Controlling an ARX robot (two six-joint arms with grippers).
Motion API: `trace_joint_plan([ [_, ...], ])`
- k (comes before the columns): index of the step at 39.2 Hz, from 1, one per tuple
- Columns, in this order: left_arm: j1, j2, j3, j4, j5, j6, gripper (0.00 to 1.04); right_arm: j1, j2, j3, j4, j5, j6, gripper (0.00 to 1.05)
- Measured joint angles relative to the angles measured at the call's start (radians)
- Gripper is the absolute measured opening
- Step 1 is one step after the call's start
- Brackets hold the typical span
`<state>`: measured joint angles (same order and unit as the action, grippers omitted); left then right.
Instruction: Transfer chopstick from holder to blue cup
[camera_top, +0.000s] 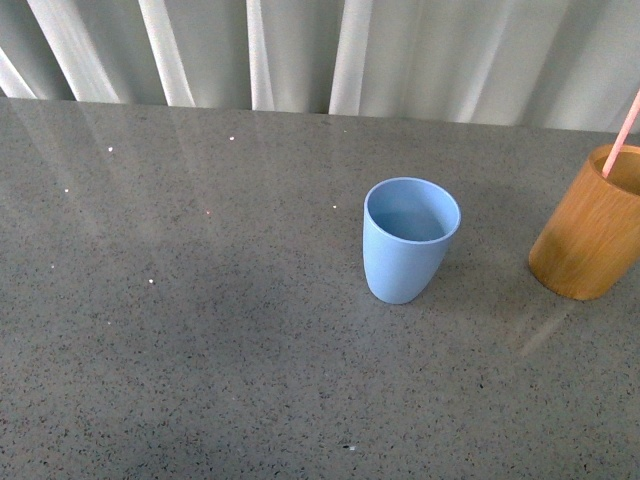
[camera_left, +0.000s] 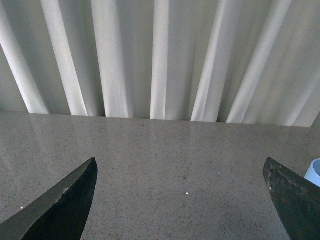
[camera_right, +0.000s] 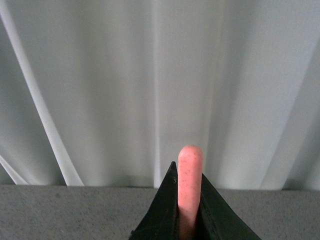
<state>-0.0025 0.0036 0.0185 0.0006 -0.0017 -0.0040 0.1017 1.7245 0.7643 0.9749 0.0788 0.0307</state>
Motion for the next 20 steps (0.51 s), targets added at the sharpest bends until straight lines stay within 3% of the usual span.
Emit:
trace_joint_plan([
  [11, 0.0, 0.0, 0.0, 0.0, 0.0, 0.0, 0.98, 0.095, -0.145, 0.023, 0.055, 0.026, -0.163, 0.02],
  [20, 0.0, 0.0, 0.0, 0.0, 0.0, 0.0, 0.98, 0.242, -0.168, 0.047, 0.056, 0.013, -0.163, 0.02],
])
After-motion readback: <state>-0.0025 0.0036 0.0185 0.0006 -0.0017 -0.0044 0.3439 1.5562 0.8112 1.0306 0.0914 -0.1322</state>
